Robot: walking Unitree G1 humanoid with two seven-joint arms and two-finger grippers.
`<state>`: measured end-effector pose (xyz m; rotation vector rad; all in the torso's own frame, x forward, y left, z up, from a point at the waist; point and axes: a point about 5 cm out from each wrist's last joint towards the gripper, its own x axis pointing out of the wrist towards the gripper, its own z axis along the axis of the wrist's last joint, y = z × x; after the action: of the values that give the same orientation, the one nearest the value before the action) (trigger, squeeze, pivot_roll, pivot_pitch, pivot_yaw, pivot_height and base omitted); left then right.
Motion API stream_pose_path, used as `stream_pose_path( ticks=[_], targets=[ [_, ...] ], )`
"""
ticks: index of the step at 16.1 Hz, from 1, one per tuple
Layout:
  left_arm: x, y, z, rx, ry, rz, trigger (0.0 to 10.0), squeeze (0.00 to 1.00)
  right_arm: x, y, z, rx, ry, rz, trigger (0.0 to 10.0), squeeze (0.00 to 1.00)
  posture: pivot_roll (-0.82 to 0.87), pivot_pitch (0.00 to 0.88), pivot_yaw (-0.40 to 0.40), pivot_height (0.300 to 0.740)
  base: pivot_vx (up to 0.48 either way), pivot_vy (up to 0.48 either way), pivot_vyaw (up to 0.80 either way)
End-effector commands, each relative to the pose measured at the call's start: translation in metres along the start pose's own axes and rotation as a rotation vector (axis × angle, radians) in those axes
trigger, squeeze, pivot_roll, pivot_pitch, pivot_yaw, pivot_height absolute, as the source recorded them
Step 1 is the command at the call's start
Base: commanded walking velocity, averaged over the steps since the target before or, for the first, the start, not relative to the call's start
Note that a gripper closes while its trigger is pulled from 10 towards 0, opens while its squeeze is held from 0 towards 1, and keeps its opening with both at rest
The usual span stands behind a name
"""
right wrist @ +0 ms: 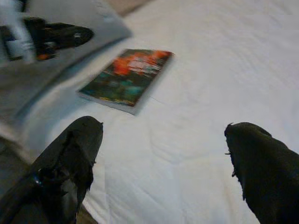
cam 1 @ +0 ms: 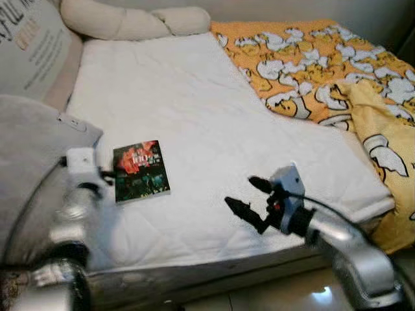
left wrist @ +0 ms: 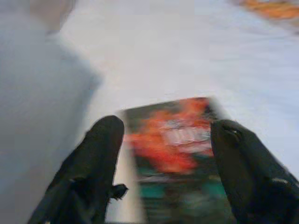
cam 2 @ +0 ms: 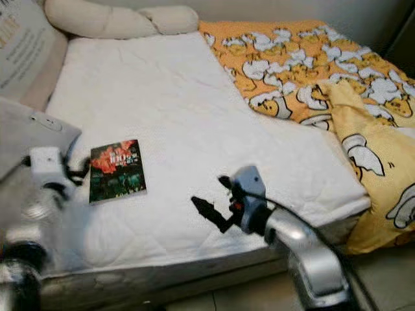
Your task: Clean up the room
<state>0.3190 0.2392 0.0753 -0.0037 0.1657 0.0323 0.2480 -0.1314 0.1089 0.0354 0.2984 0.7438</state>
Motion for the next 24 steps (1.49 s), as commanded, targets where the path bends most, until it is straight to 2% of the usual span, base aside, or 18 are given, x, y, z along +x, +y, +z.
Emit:
stream_pose_path(
  ticks=[1, 2, 3, 4, 6, 8, 9, 11, 14, 24],
  targets=[
    [-0.001, -0.017, 0.012, 0.010, -0.047, -0.061, 10.0, 0.92, 0.001, -0.010, 0.004, -0.012, -0.029, -0.102, 10.0, 0.00, -0.01, 0.000, -0.002, 0.740, 0.000, 0.000, 0.00],
    [-0.003, -0.024, 0.014, 0.016, -0.063, -0.083, 10.0, 0.92, 0.003, -0.013, 0.003, -0.014, -0.035, -0.149, 10.0, 0.00, -0.01, 0.000, -0.003, 0.740, 0.000, 0.000, 0.00],
    [-0.009, -0.036, 0.019, 0.047, -0.102, -0.106, 10.0, 0.91, 0.008, -0.023, 0.001, -0.035, -0.048, -0.300, 10.0, 0.00, 0.00, 0.000, -0.011, 0.740, 0.000, -0.277, 0.00],
    [-0.014, -0.039, 0.021, 0.055, -0.113, -0.116, 10.0, 0.90, 0.011, -0.026, 0.001, -0.048, -0.060, -0.360, 10.0, 0.00, 0.01, 0.000, -0.011, 0.740, 0.000, -0.315, 0.00],
    [-0.023, -0.039, 0.018, 0.054, -0.091, -0.092, 10.0, 0.91, 0.015, -0.021, 0.001, -0.052, -0.088, -0.354, 10.0, 0.00, 0.02, 0.000, -0.012, 0.740, 0.000, -0.332, 0.00],
    [-0.031, -0.039, 0.017, 0.063, -0.073, -0.078, 10.0, 0.90, 0.017, -0.022, -0.002, 0.002, -0.095, -0.384, 10.0, 0.00, 0.03, 0.000, -0.023, 0.740, 0.000, -0.352, 0.00],
    [-0.040, -0.036, 0.014, 0.069, -0.058, -0.057, 10.0, 0.90, 0.019, -0.027, -0.007, 0.027, -0.091, -0.418, 10.0, 0.00, 0.05, 0.000, -0.020, 0.740, 0.000, -0.349, 0.00],
    [-0.043, -0.035, 0.009, 0.108, -0.027, -0.069, 10.0, 0.90, 0.018, -0.030, -0.012, -0.001, -0.075, -0.419, 10.0, 0.00, 0.06, 0.000, -0.025, 0.740, 0.000, -0.354, 0.00],
    [-0.040, -0.032, 0.018, 0.137, -0.032, -0.054, 10.0, 0.90, 0.019, -0.037, -0.012, 0.045, -0.093, -0.469, 10.0, 0.00, 0.07, 0.000, -0.033, 0.740, 0.000, -0.361, 0.00],
    [-0.040, -0.032, 0.018, 0.137, -0.032, -0.054, 10.0, 0.90, 0.019, -0.037, -0.012, 0.045, -0.093, -0.469, 10.0, 0.00, 0.07, 0.000, -0.033, 0.740, 0.000, -0.360, 0.00]
  ],
)
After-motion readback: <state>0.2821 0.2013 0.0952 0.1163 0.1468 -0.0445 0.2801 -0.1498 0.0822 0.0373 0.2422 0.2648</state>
